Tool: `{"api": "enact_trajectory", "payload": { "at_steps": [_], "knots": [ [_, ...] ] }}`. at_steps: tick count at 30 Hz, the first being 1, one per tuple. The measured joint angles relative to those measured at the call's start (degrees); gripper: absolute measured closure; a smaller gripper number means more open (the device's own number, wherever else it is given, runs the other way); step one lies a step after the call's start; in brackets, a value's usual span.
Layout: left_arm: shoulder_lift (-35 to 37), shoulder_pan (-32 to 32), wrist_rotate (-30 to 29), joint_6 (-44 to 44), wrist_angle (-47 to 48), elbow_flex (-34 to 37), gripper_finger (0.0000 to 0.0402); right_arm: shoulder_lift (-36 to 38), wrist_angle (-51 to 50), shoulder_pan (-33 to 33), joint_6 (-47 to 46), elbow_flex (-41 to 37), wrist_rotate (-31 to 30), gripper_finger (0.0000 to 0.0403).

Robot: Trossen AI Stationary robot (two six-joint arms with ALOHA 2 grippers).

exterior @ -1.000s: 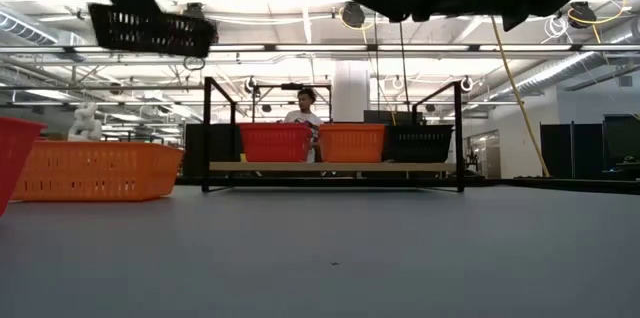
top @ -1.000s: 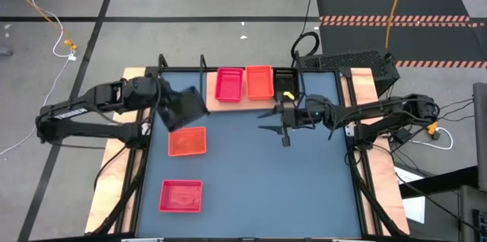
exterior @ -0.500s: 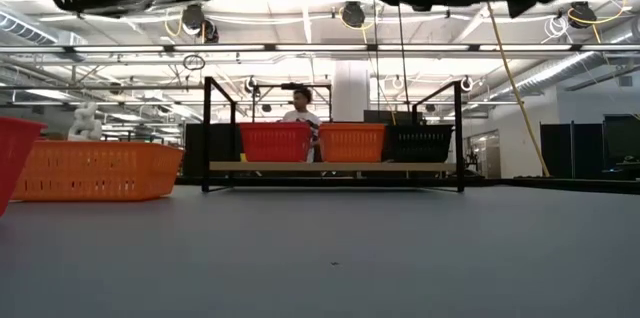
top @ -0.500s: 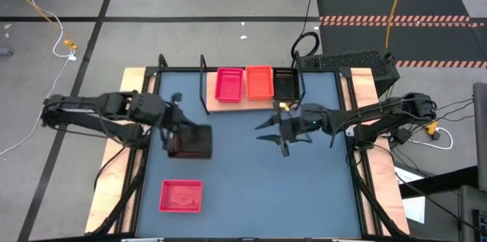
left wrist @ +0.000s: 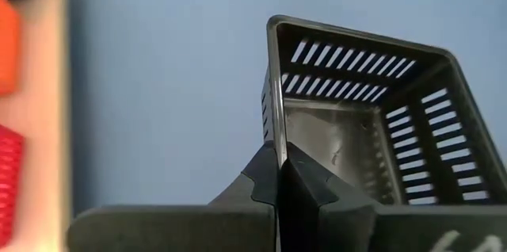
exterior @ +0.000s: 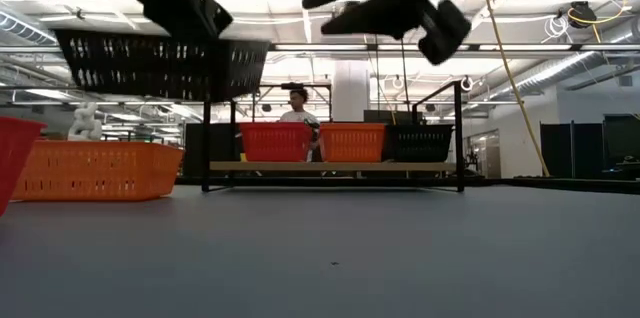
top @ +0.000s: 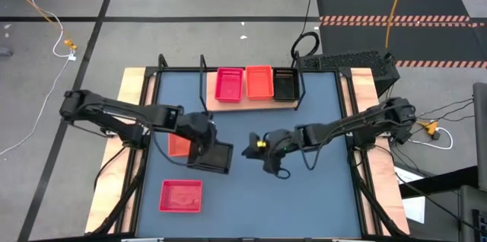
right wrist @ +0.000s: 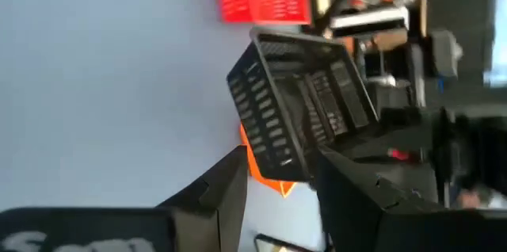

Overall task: Stack baskets on shelf by color
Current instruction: Stack the black bin on the black bin on the shelf

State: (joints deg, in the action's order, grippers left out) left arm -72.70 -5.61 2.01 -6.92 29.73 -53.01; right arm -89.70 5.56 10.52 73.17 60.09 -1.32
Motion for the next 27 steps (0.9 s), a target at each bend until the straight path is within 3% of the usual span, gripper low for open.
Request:
{"api": "enact_trajectory", "payload": {
  "at_steps": [3, 10, 17, 27],
  "knots": [
    [-1.8, 0.2, 1.2, -0.1, -0.5, 0.0, 0.0396, -2.9, 0.2, 0.3, 5.9, 0.4, -1.2, 0.0264],
    [-2.8, 2.9, 2.7, -0.5, -2.3, 0.2, 0.0394, -14.6, -1.4, 1.3, 13.7, 8.5, -13.4, 0.0264],
    [-2.8, 4.8, 2.7, 1.6, -1.3, 0.2, 0.0393, -16.6, -1.2, 1.4, 15.8, 9.8, -12.5, 0.0264],
    [-2.7, 6.9, 2.3, 2.5, -1.4, 0.0, 0.0392, -12.9, -3.0, 1.9, 9.1, 9.8, -10.6, 0.0264]
  ]
}}
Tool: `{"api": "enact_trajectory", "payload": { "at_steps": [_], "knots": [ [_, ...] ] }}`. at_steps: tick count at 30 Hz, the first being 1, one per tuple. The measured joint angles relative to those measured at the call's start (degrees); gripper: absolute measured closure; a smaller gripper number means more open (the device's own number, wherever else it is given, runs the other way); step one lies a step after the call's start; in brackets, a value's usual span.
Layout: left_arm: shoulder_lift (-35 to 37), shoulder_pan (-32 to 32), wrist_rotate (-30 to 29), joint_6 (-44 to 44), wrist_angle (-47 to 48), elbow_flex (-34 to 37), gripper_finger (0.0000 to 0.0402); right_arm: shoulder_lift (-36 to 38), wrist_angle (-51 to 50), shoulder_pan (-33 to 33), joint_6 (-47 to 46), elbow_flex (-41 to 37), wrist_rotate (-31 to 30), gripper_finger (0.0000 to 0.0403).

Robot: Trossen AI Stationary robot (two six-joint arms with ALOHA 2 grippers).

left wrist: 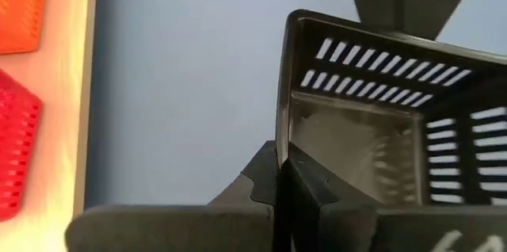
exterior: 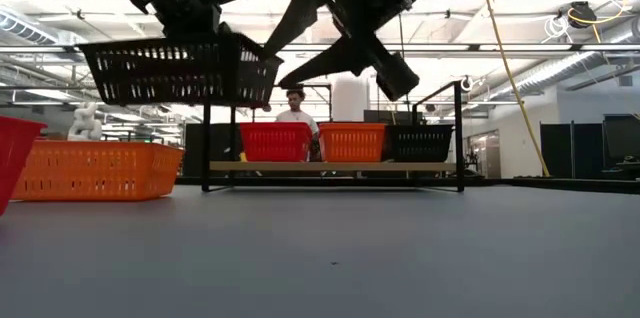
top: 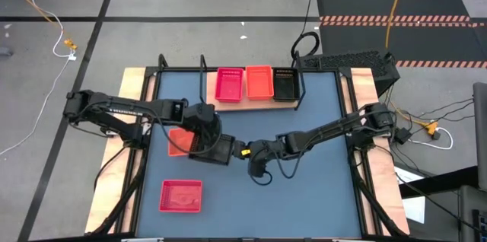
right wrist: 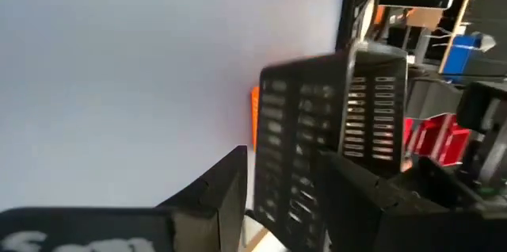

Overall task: Stack baskets on shelf by color
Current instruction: Stack the black bin on the black bin on the shelf

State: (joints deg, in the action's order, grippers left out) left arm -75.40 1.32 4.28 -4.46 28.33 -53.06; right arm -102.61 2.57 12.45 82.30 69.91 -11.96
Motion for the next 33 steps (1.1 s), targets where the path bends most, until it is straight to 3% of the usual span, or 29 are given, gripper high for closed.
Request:
{"api": "enact_trajectory", "payload": {
  "at_steps": [6, 13, 19, 33],
  "knots": [
    [0.0, 0.4, -2.4, 0.5, -0.2, 0.0, 0.0395, 0.0, -6.9, 0.1, -2.9, 0.1, 0.0, 0.0264],
    [0.0, 1.2, -2.6, 0.6, 0.1, 0.0, 0.0396, 0.2, -7.2, 0.1, -3.2, 0.1, -0.2, 0.0264],
    [0.0, 1.6, -2.9, 4.2, 0.5, 0.0, 0.0388, 1.6, -12.0, 0.0, -3.5, 0.1, -4.4, 0.0264],
    [-0.4, 1.5, -2.9, 5.0, -2.0, 0.0, 0.0391, 4.7, -11.0, 0.4, 0.3, 0.0, -4.7, 0.0264]
  ]
}}
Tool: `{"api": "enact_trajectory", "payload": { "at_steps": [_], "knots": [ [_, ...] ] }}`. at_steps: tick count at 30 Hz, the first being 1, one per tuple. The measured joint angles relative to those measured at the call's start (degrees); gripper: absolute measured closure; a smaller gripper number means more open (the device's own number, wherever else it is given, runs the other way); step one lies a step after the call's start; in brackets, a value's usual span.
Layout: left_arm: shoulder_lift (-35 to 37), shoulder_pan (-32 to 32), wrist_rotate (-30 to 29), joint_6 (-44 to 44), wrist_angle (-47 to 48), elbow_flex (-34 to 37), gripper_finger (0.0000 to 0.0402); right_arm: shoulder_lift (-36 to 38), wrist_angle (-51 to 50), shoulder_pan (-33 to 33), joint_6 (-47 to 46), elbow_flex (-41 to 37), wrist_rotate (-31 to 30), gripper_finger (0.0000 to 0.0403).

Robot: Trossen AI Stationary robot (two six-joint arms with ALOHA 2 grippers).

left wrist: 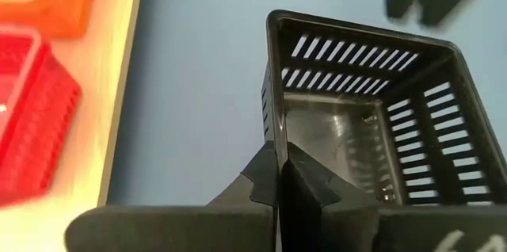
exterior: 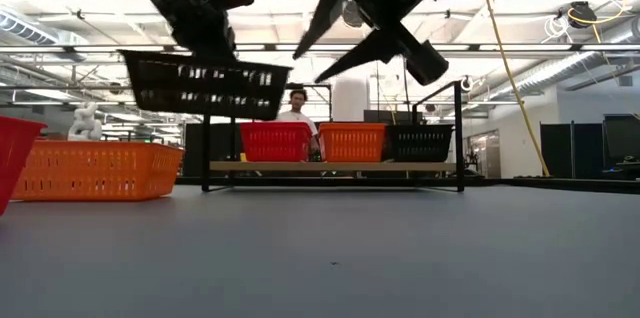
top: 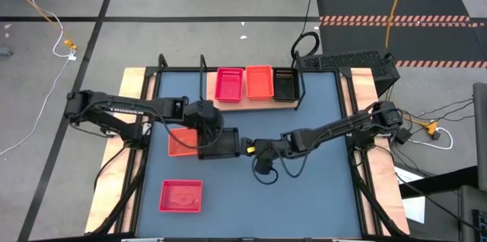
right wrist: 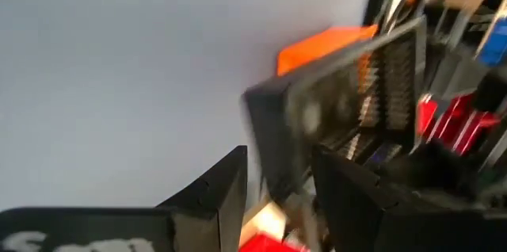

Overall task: Stack baskets on shelf by color
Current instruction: Stack the black bin on the black bin on the shelf

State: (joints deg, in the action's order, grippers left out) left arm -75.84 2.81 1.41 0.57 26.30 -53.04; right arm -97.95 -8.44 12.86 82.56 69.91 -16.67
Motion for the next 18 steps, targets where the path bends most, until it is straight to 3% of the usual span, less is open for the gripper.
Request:
{"api": "enact_trajectory", "payload": {
  "at_steps": [12, 18],
  "knots": [
    [-2.1, -1.5, 2.0, 0.6, -5.6, 0.0, 0.0396, -2.3, 3.7, -1.7, 3.2, -0.1, 6.5, 0.0268],
    [-1.9, -2.1, 2.8, 0.3, -6.2, 0.1, 0.0384, -2.7, 3.0, -3.1, 0.8, -0.1, 7.0, 0.0331]
  ]
}}
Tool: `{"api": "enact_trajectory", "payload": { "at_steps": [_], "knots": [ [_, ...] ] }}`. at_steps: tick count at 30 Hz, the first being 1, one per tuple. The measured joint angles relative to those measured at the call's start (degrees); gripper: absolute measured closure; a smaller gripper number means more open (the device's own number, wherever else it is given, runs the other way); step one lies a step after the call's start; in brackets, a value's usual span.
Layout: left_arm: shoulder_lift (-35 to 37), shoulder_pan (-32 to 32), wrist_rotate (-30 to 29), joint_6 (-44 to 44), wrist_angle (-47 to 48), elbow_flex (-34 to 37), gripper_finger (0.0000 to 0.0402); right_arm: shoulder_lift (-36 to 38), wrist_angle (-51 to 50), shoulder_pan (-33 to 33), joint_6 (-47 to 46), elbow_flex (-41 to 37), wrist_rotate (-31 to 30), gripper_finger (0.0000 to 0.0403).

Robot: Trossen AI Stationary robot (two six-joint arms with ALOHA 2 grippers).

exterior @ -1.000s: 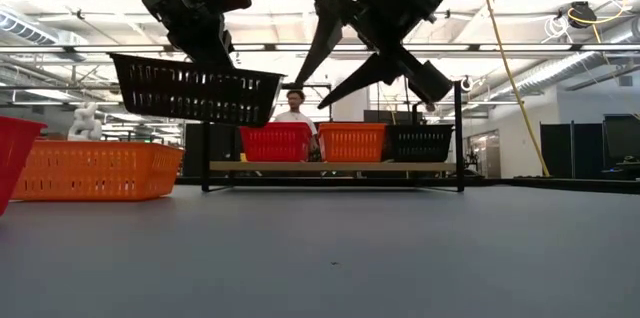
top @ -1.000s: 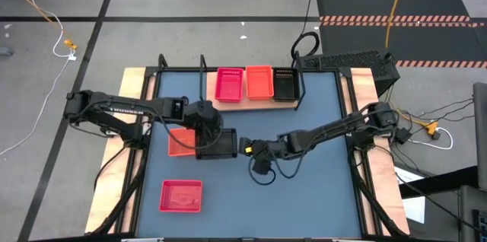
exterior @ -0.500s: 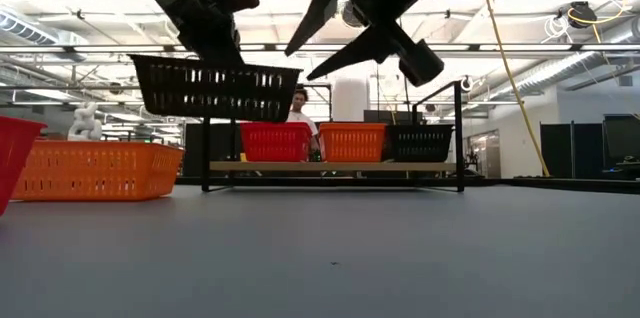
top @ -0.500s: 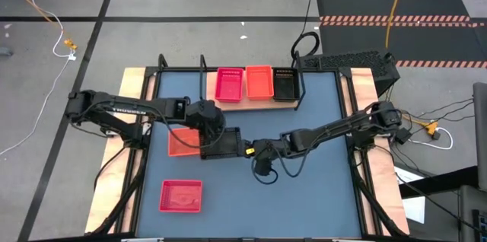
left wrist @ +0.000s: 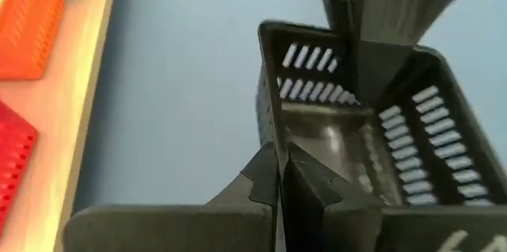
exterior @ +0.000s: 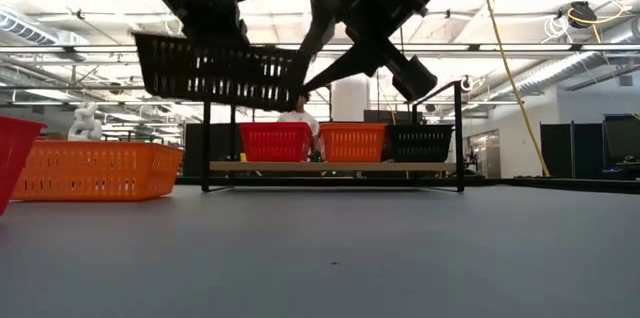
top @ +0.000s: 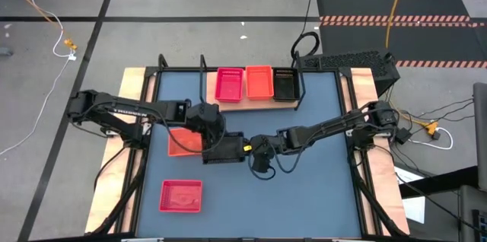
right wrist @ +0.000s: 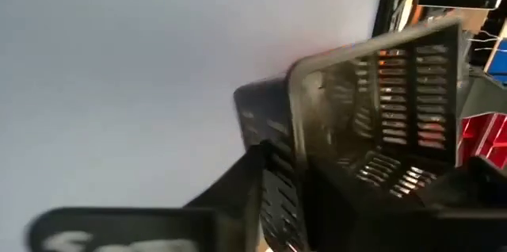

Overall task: Stack baskets on shelf by color
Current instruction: Stack the black bin on the black bin on the shelf

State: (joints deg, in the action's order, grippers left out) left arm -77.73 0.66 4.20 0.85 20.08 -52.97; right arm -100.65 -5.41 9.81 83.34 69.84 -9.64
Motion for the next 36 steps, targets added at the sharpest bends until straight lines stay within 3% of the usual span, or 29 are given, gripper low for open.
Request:
{"api": "enact_trajectory", "payload": {
  "at_steps": [4, 7, 11, 15, 19, 21, 23, 27, 30, 36],
  "knots": [
    [0.0, 0.2, 0.0, 0.7, -0.5, 0.0, 0.0384, 0.0, -1.6, 0.0, 0.1, 0.0, -0.5, 0.0392],
    [0.9, 0.7, -1.5, 1.1, -0.2, 0.0, 0.0376, 0.5, -4.0, -0.1, -3.3, 0.1, -0.8, 0.0394],
    [2.9, 1.3, -7.9, 1.2, 1.9, -0.1, 0.0348, 2.3, -9.3, -0.2, -13.3, 0.3, -1.8, 0.04],
    [4.6, 1.7, -14.7, 1.1, 1.8, -0.2, 0.0312, 6.6, -13.3, -0.5, -25.0, 0.3, -5.3, 0.0401],
    [5.4, 2.2, -17.0, -0.1, -0.3, -0.2, 0.0276, 12.4, -16.3, -0.8, -33.8, 0.1, -7.2, 0.0401],
    [5.9, 2.6, -19.4, -0.8, -0.8, -0.1, 0.0259, 15.6, -21.1, -1.2, -37.3, -0.5, -6.5, 0.0402],
    [6.5, 2.9, -20.4, -1.0, -2.6, -0.1, 0.0244, 17.5, -20.1, -2.2, -40.1, -0.2, -1.7, 0.0402],
    [6.6, 2.5, -15.6, -1.4, -8.2, 0.0, 0.0221, 19.1, -19.1, -3.6, -44.5, 0.1, 5.0, 0.0403],
    [6.7, 2.1, -13.1, -4.0, -10.7, 0.1, 0.0212, 18.8, -19.9, -3.7, -44.5, -0.1, 1.0, 0.0403],
    [6.7, 3.2, -17.4, -4.9, -8.7, 0.1, 0.0202, 19.7, -19.6, -4.5, -49.6, 0.0, -10.2, 0.0403]
  ]
}}
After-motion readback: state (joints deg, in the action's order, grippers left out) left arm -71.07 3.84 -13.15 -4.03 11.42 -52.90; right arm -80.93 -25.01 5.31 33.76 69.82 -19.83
